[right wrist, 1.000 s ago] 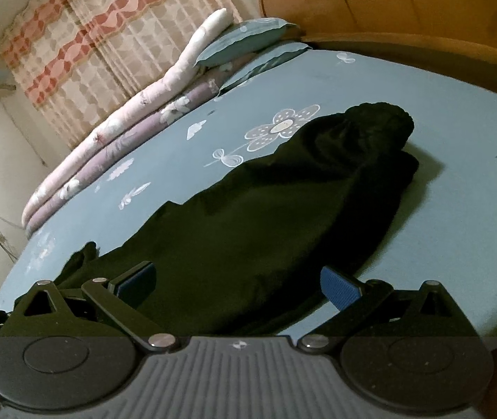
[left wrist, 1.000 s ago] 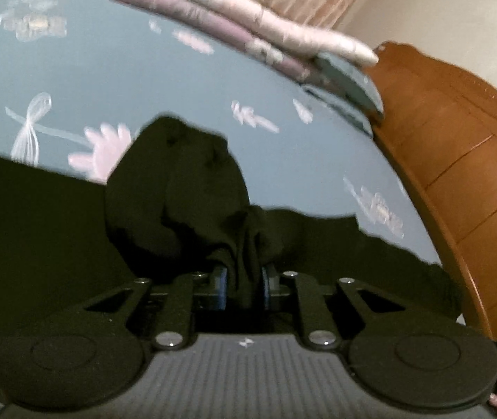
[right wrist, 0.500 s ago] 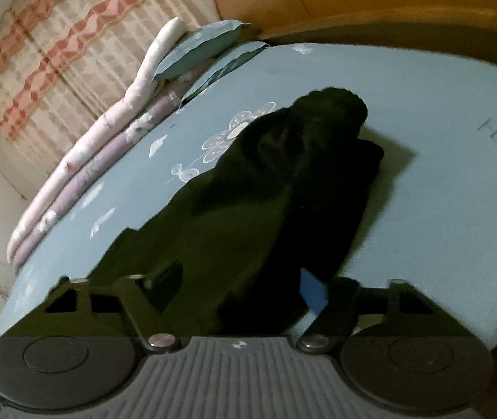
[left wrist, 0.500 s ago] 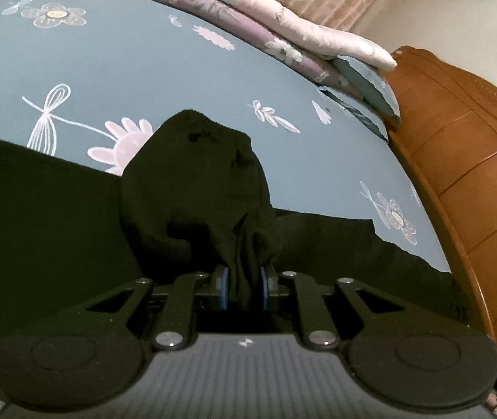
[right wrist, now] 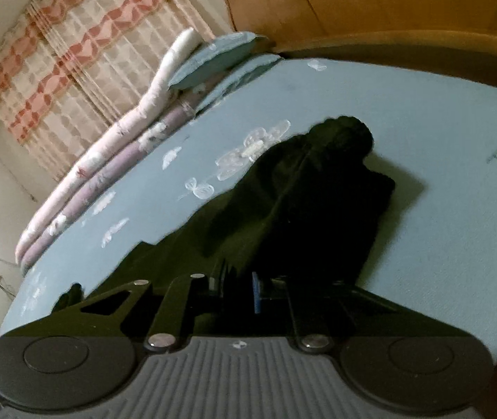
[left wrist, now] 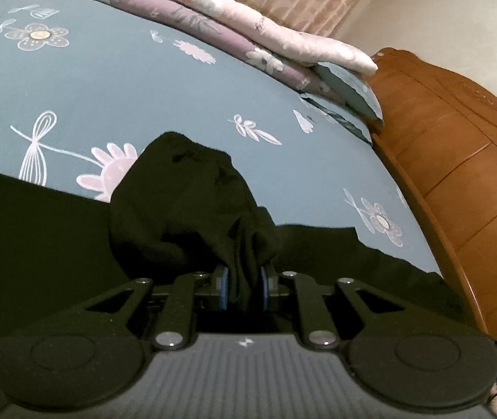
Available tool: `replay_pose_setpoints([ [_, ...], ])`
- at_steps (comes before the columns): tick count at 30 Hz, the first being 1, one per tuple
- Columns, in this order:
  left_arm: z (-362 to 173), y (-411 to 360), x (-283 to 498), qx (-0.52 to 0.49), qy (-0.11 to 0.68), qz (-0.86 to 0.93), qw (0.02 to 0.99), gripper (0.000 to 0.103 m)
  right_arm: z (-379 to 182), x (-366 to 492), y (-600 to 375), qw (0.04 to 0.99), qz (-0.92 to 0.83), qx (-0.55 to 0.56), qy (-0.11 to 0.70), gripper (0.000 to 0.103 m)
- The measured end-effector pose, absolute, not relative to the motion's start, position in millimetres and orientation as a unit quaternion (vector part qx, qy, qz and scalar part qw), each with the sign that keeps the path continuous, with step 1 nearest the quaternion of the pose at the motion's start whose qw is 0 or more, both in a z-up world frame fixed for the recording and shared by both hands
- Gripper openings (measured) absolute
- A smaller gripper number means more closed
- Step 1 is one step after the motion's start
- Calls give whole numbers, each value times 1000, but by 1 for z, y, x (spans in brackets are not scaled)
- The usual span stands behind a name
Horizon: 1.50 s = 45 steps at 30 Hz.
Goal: Fold clothes
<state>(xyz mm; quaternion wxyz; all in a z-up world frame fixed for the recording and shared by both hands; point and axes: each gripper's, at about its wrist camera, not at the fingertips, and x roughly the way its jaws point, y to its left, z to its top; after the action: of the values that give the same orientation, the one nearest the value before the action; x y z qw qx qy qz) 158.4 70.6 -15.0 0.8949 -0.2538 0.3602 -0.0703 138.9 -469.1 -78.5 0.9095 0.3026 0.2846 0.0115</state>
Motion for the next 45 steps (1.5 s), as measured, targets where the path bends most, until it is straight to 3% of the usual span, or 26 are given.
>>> replay_pose_setpoints([
  [5,-43,76,158,-266,395,-50,878,16,-104,131,-472,895,-6,310,320,15],
  [7,-54,79,161,-264,414,-36,870,22,-110,127,-476,889,-9,330,319,16],
  [9,-56,80,161,-260,427,-31,865,25,-100,122,-476,896,-21,319,309,25],
  [10,-53,80,159,-256,425,-34,868,27,-95,120,-476,899,-26,313,304,34],
  [12,-47,82,154,-241,424,-32,872,44,-72,117,-472,918,-37,274,285,43],
  [15,-38,87,147,-216,430,-20,876,54,-46,134,-461,940,-30,216,263,56],
  [21,-10,73,141,-169,404,-2,899,54,-17,196,-437,964,10,117,240,58],
  [26,19,45,153,-138,369,-44,918,65,-53,258,-432,948,11,114,296,57],
  [29,23,24,169,-119,366,-82,919,66,-88,271,-433,934,-19,105,341,56],
  [31,15,8,185,-109,376,-106,914,67,-100,264,-426,942,-19,81,324,56],
  [36,-14,-29,222,-98,403,-150,897,67,-96,260,-416,943,-27,61,326,66],
  [41,-45,-51,237,-102,433,-162,881,67,-68,260,-403,958,-13,57,282,84],
  [45,-68,-55,240,-94,454,-149,873,67,-89,289,-395,943,-13,63,327,85],
])
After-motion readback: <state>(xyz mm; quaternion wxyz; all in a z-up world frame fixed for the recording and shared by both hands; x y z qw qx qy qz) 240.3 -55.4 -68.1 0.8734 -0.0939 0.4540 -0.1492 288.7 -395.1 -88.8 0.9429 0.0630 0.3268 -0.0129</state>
